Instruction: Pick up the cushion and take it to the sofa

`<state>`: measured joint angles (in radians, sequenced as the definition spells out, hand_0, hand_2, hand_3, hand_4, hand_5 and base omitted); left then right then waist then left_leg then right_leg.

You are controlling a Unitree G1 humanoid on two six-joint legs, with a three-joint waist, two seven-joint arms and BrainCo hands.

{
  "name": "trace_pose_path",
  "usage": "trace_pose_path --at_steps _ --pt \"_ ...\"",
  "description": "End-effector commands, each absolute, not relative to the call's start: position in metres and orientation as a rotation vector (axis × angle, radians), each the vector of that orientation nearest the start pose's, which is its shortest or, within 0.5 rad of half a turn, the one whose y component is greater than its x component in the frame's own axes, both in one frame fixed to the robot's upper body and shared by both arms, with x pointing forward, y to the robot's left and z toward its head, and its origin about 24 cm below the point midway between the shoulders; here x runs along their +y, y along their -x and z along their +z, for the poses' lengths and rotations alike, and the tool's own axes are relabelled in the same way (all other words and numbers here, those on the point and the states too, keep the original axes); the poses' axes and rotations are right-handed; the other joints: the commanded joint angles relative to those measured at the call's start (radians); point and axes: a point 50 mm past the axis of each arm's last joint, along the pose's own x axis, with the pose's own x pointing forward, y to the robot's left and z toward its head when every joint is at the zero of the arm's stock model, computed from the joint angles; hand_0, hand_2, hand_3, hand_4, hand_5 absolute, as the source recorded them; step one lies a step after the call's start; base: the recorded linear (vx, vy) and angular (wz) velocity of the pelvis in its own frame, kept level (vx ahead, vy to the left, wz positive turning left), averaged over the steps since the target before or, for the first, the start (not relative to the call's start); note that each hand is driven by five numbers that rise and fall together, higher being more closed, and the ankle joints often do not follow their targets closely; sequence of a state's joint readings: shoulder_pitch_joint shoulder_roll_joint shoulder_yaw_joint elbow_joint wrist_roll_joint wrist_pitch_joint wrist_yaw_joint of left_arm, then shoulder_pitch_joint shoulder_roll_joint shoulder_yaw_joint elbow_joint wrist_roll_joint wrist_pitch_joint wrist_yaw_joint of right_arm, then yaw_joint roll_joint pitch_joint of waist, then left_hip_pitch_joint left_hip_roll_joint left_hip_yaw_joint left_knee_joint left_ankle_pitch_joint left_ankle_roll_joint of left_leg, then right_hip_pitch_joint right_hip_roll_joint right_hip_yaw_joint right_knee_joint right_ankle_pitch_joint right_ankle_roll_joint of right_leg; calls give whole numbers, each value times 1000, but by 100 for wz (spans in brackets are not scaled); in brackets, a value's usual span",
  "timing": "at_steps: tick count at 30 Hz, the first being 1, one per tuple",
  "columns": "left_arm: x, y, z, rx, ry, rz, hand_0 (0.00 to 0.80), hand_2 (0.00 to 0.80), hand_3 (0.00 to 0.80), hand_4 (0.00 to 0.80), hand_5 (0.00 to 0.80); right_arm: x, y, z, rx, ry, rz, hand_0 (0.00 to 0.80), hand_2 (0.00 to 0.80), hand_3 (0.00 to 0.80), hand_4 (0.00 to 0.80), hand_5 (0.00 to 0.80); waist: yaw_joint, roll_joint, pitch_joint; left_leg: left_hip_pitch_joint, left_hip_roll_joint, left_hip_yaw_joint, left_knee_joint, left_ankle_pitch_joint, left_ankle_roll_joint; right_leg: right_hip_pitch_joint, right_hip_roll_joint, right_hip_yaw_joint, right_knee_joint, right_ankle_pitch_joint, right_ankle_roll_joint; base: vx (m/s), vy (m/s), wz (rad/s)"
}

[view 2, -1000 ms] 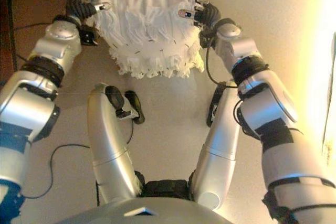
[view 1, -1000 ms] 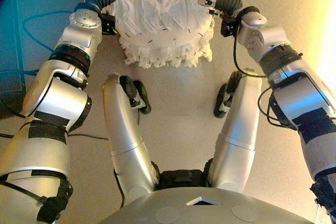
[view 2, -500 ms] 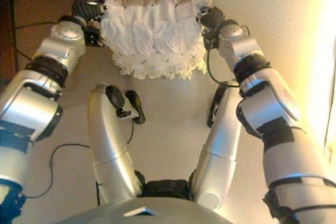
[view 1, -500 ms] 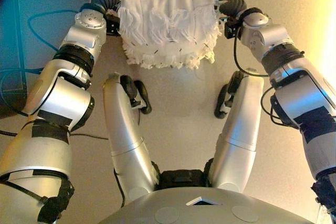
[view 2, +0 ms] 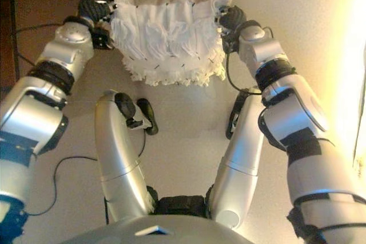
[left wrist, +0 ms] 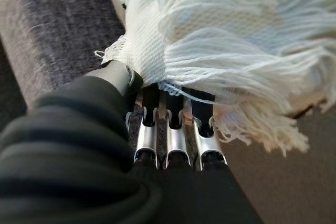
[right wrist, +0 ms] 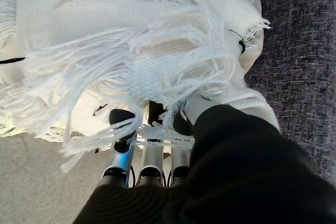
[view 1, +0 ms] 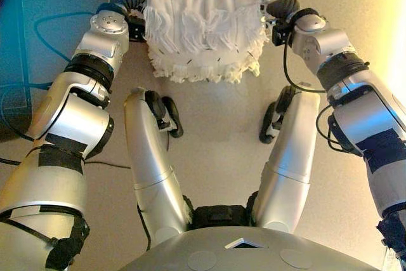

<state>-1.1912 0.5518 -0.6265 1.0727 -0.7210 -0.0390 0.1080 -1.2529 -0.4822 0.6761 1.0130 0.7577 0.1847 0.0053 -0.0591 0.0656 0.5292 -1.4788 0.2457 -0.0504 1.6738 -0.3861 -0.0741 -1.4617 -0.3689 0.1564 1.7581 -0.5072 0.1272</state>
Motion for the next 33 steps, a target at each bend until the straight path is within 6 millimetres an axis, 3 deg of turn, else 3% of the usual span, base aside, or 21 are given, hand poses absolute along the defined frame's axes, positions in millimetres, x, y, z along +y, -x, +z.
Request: trace_pose_path --at_steps 1,7,15,20,25,33 --pt "159 -415 247 -335 -53 -94 800 800 800 800 800 -93 -415 245 -149 107 374 800 800 800 800 800 18 27 -59 45 25 19 -75 -109 -12 52 -20 -32 -206 101 -86 -63 -2 1" --pt "161 -406 255 -458 69 -98 800 800 800 800 800 -92 -407 250 -252 24 411 800 800 800 800 800 23 18 -99 117 32 50 -217 -61 -10 143 -24 -92 -369 140 -84 -45 -5 -3" --pt "174 -396 226 -460 116 -61 800 800 800 800 800 -99 -392 231 -294 62 443 800 800 800 800 800 19 -1 -156 247 46 84 -421 38 -5 289 -4 -150 -576 230 -77 -13 -6 -8" --pt "177 -394 229 -490 139 -61 800 800 800 800 800 -99 -389 232 -315 57 457 800 800 800 800 800 17 -5 -184 363 49 109 -593 112 -14 399 5 -167 -718 291 -61 9 -9 -9" --pt "172 -394 233 -504 131 -85 800 800 800 800 800 -97 -387 232 -322 45 466 800 800 800 800 800 21 -9 -208 513 19 116 -797 182 -17 534 22 -181 -885 339 -47 41 -14 -1" --pt "156 -395 227 -471 158 -113 800 800 800 800 800 -91 -384 221 -289 21 451 800 800 800 800 800 36 -33 -247 721 -46 120 -1031 238 -24 732 23 -227 -1119 404 -15 65 -15 6"
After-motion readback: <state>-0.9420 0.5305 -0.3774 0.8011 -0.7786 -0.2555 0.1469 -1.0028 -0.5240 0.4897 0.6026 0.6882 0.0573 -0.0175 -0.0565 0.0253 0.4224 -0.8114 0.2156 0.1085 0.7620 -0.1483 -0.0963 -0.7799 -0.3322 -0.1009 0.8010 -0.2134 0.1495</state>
